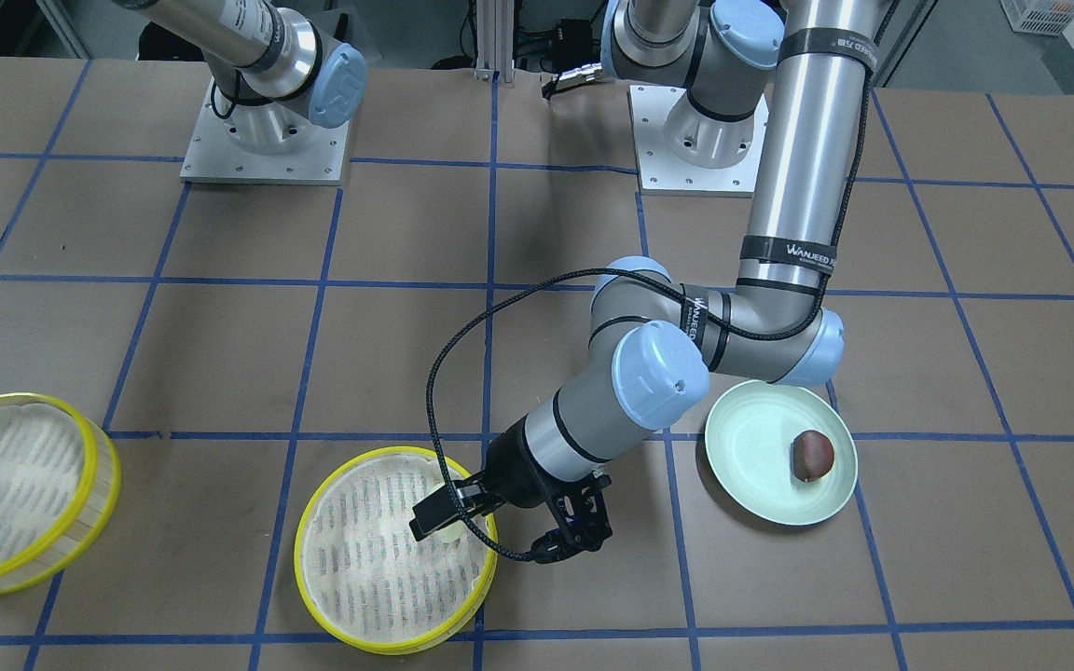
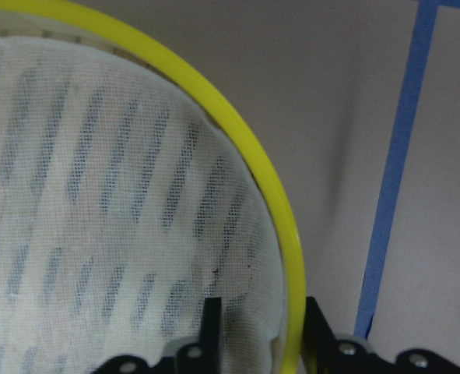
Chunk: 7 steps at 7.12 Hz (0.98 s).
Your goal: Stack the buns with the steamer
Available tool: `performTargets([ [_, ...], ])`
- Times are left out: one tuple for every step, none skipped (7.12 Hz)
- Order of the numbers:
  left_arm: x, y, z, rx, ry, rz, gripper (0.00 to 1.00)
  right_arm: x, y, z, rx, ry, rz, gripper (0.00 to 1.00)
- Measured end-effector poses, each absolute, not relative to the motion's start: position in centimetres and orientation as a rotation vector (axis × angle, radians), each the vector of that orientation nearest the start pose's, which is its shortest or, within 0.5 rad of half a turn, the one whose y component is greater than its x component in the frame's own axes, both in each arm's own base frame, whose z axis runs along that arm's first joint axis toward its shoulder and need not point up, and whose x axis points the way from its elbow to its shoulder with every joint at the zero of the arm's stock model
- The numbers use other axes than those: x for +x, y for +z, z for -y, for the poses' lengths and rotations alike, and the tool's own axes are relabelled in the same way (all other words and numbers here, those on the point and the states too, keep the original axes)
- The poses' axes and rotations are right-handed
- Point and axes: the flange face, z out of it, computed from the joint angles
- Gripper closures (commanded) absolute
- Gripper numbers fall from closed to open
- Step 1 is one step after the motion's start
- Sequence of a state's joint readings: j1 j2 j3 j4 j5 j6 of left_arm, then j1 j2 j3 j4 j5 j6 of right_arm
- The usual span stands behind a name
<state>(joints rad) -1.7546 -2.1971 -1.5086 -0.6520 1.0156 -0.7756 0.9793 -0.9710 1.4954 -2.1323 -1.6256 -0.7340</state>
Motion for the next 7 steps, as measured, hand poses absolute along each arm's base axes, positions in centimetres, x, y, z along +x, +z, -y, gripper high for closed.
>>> performTargets([
  [-30.1,26.8,65.9,0.584,0.124,2.464,0.00,-27.6,22.1,63.7,-0.210,0.015,-3.207,1.00],
  [-27.9,28.3,66.2,0.560,0.191,2.537,0.00,-27.7,22.3,63.6,-0.197,0.019,-3.214,1.00],
  [-24.4,30.1,66.5,0.528,0.232,2.605,0.00,-27.6,23.0,63.5,-0.189,0.011,-3.221,1.00],
  [-20.4,32.0,66.8,0.483,0.258,2.657,0.00,-27.4,24.7,63.3,-0.171,-0.017,-3.234,1.00],
  [-16.3,33.3,66.5,0.413,0.263,2.726,0.00,-26.4,27.5,63.0,-0.124,-0.055,-3.245,1.00],
  [-12.5,33.9,66.1,0.319,0.252,2.819,0.00,-24.3,30.2,63.0,-0.076,-0.080,-3.246,1.00],
  [-8.6,33.8,65.6,0.217,0.203,2.903,0.00,-20.9,32.4,63.3,-0.041,-0.101,-3.247,1.00],
])
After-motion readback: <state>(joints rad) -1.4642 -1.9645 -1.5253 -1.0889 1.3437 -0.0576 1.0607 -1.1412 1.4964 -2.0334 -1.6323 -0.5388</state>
